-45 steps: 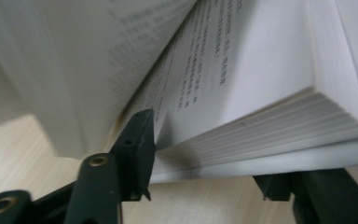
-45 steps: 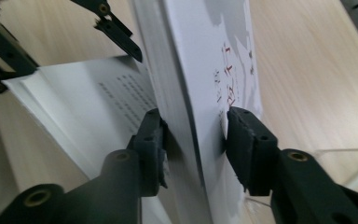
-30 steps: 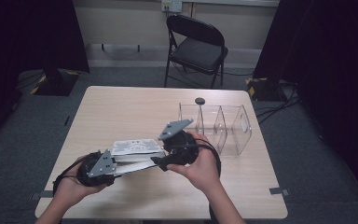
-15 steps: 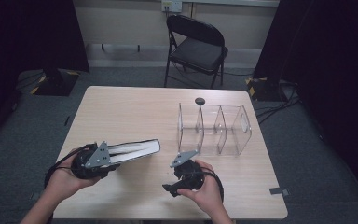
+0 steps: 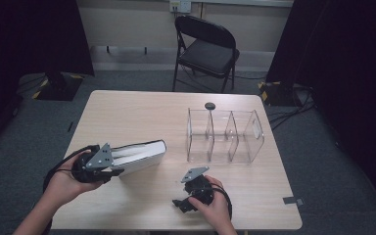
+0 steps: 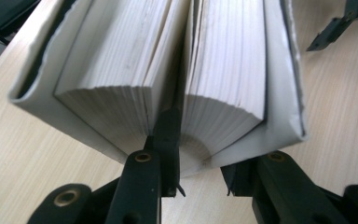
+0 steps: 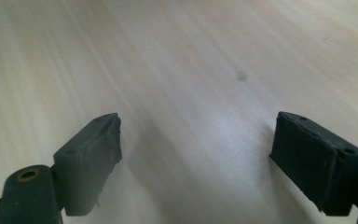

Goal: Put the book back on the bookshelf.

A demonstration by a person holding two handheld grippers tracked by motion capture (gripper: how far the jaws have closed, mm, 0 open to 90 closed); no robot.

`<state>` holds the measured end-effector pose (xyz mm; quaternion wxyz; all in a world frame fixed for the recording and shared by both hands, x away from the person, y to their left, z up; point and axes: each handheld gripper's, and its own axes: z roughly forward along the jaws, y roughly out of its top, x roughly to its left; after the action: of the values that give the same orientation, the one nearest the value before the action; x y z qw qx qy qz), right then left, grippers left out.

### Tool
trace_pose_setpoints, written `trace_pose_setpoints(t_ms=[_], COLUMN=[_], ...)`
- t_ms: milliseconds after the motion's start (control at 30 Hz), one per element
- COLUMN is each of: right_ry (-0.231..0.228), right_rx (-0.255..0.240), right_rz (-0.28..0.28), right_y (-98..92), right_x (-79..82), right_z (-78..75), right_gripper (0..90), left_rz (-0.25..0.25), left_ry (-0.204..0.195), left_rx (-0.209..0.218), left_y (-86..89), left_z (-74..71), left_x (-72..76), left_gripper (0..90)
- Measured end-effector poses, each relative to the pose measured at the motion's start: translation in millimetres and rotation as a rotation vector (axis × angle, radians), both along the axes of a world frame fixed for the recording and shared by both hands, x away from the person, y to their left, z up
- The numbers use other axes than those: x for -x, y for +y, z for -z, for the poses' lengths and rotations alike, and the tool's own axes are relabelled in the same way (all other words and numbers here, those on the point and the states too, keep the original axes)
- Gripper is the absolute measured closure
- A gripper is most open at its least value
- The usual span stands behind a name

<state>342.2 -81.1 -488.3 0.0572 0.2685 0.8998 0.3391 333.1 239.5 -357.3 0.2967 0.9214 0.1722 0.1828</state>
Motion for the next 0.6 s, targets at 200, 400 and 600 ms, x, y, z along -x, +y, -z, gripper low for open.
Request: trace_pose_setpoints(t_ms=[200, 400, 600], right_ry=[-0.104, -0.129, -0.129], right_rx=[-0.029, -0.062, -0.062], right_rz=[0.024, 0.043, 0.046], right_y=[-2.4, -4.0, -3.8], right_x=[0.3, 0.9, 1.0], right_z=[9.4, 13.2, 13.2], right_gripper=[12.6, 12.7, 12.7], left_rz=[-0.008, -0.026, -0.044], left_ry=[0.006, 0.008, 0.042], left_rx=[-0.012, -0.007, -0.029], left_y=[0.1, 0.8, -0.1], left_z=[-2.3, -3.0, -6.8], left_x=[-2.4, -4.7, -9.0], left_gripper=[71.4, 71.9, 71.9])
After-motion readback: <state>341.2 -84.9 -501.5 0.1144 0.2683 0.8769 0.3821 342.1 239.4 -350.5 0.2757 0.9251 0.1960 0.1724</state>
